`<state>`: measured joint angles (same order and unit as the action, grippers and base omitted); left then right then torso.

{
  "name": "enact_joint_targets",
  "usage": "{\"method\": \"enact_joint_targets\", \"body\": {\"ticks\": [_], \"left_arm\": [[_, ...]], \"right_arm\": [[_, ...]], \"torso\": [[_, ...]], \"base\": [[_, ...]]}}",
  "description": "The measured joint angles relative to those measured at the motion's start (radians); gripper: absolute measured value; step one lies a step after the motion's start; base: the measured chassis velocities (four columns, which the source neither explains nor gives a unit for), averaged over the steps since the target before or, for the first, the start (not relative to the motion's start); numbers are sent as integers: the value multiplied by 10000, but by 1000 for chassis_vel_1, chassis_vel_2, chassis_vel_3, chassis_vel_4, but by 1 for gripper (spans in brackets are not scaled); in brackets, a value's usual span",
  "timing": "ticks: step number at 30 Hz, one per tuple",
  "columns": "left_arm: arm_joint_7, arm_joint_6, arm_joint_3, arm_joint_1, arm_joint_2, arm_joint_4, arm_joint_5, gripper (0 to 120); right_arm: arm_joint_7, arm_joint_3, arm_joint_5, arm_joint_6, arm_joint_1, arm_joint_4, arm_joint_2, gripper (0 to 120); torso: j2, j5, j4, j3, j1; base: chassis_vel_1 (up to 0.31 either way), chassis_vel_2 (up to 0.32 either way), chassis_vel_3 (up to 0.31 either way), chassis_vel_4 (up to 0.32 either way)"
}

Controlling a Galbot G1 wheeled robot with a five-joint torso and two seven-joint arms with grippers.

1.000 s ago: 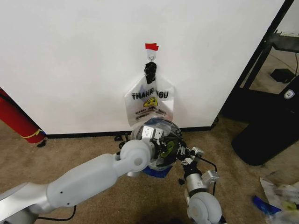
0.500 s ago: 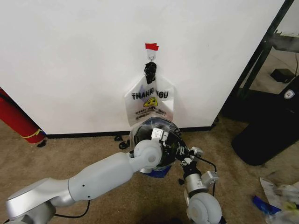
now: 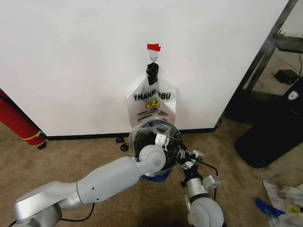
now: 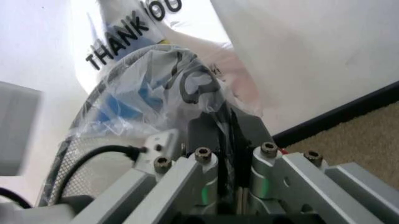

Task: Pick up the garbage bag from the wall and place it over the trash bin.

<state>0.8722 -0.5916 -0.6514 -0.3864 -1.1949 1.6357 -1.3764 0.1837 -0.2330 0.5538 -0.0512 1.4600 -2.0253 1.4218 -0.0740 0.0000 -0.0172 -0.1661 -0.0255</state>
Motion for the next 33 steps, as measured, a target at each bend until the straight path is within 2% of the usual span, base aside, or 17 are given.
{"method": "enact_joint_targets", "body": {"ticks": [8,19,23,27,28,33], "left_arm": [[-146,162,-26,-69,-217,-401,205,0],[-189,158,-44,-172,-120,-415,241,0],[-186,161,79,-212,289,212,239,0],[-203,216,386,-296,1156,1399,209,0],[-203,216,386,-296,1156,1399,209,0],[-341,703,819,-545,1771,2567,349,0]], "right_arm": [[-20,89,142,66,145,-131,33,1],[40,55,573,244,141,-231,-2,1],[128,-72,582,244,38,-11,-43,1],[568,-283,1270,507,-259,153,-62,1],[568,-283,1270,507,-259,153,-62,1],[831,-427,1581,628,-453,252,-68,1]], "torso": [[0,0,0,0,0],[0,-1,0,0,0],[0,-2,0,0,0],[0,0,4,0,0],[0,0,4,0,0],[0,-1,1,0,0]], "base": [[0,0,0,0],[0,0,0,0],[0,0,0,0],[0,0,0,0],[0,0,0,0],[0,0,0,0]]}}
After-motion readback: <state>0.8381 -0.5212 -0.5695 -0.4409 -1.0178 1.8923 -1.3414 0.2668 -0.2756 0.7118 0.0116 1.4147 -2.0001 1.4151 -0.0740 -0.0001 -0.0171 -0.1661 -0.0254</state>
